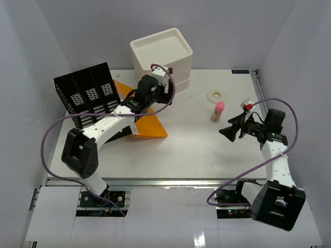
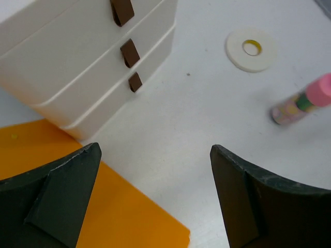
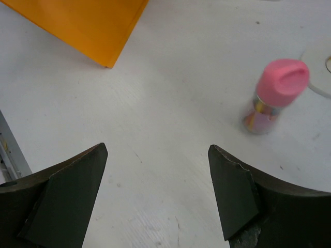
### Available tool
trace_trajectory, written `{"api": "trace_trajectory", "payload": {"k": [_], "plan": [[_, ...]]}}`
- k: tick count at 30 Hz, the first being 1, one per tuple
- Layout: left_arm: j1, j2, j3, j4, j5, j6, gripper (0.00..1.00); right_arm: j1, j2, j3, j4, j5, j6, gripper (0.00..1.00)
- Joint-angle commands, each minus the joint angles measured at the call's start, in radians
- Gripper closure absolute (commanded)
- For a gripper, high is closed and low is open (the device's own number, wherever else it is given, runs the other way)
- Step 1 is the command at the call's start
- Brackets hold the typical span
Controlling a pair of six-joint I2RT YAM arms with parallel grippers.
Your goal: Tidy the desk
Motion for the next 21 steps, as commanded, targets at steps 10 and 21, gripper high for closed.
{"api": "trace_trajectory", "payload": {"k": [10,21], "plan": [[0.041,-0.88,-0.724,0.116,0.23,-0.282,0.02,0.694,0.535,0.684,0.116,0.822,0.431,0.11],[0.042,-1.127,-0.786,-0.047,0.243,-0.44,0.02,0.797,0.963,0.935,0.437,1.003,0.495,0.16]]}}
